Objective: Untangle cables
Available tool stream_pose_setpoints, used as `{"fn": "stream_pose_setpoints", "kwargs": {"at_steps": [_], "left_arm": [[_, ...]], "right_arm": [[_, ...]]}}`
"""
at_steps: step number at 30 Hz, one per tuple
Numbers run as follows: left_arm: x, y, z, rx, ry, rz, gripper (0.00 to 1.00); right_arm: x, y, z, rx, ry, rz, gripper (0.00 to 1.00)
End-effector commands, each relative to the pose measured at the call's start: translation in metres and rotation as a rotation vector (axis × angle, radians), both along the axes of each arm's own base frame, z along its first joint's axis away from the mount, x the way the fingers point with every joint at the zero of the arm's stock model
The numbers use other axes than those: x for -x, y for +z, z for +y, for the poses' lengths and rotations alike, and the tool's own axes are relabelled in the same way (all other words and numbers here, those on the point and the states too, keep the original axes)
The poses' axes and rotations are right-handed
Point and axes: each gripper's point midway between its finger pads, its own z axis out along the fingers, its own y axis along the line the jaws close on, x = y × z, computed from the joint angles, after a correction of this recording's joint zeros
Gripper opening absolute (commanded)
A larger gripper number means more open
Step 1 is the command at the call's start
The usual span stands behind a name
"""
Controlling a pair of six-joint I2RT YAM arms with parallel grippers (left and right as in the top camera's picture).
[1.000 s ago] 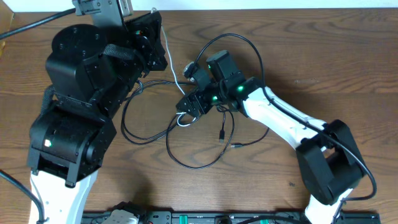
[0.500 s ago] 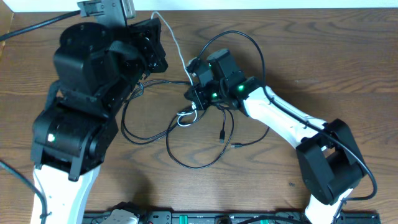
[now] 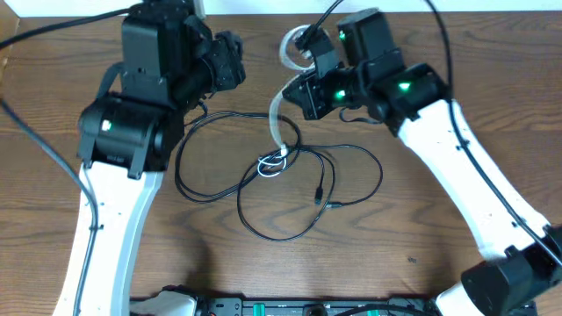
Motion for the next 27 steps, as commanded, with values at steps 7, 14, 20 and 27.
{"fn": "stream_pose_setpoints", "kwargs": {"at_steps": [7,14,20,27], "left_arm": [[-0.003,-0.065,0.004,-0.086,-0.073,0.218,0.71],[0.022,-0.127,0.009,-0.148,-0.098,0.463,0.69],[0.039,-0.169,0.016,-0.155,-0.078,0.589,0.68],[0.053,-0.213,0.007,-0.026,-0.110,0.686,0.55]], "right_arm": [[-0.012,-0.016,-0.023,0.086,-0.100,0.040,0.01],[-0.028,-0.020,-0.054,0.094,-0.192,0.082,0.01],[-0.034,-0.025,-0.072,0.115,-0.239,0.102,0.05],[-0.038,-0.030,-0.082,0.162,-0.282,0.095,0.21]]}}
